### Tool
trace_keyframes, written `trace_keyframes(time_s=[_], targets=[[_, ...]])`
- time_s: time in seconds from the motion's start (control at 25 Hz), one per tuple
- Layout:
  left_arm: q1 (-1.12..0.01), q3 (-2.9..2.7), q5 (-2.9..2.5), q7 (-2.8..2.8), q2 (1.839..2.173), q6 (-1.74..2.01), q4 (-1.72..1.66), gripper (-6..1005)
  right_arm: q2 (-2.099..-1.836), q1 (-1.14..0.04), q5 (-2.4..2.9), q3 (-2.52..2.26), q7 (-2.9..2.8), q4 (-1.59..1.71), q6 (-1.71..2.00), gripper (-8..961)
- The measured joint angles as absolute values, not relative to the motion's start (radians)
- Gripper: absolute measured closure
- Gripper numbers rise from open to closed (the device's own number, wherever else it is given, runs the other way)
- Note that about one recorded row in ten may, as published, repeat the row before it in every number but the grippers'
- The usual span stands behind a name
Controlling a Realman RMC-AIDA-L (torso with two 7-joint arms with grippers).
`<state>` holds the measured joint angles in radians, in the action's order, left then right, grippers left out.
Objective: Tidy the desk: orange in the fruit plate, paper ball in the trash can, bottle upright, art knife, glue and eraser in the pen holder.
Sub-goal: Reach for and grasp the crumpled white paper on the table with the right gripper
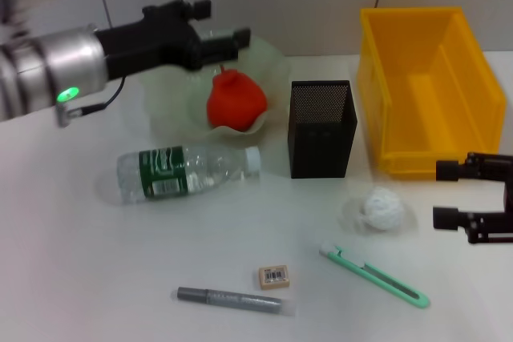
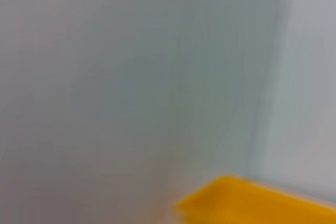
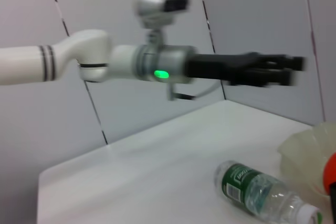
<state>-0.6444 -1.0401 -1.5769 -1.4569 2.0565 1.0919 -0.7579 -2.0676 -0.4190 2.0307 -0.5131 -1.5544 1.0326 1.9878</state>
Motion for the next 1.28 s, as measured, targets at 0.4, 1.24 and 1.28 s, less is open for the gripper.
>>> trace_keyframes(time_s=[0.4, 1.24, 1.28], targets=[[-0.393, -0.848, -1.582, -1.411, 1.98, 1.763, -0.836, 140, -2.076, -0.473, 2.076, -0.69, -1.953, 1.379, 1.978, 177], [-0.296, -0.851, -1.748, -1.26, 1.95, 1.972, -0.743, 141, -2.08, -0.838, 2.708, -1.255, -2.674, 1.339, 1.849, 178], [-0.296, -0.851, -1.75, -1.258, 1.953, 1.973, -0.743, 141, -2.08, -0.837, 2.713, -1.265, -2.68, 1.313, 1.822, 178]])
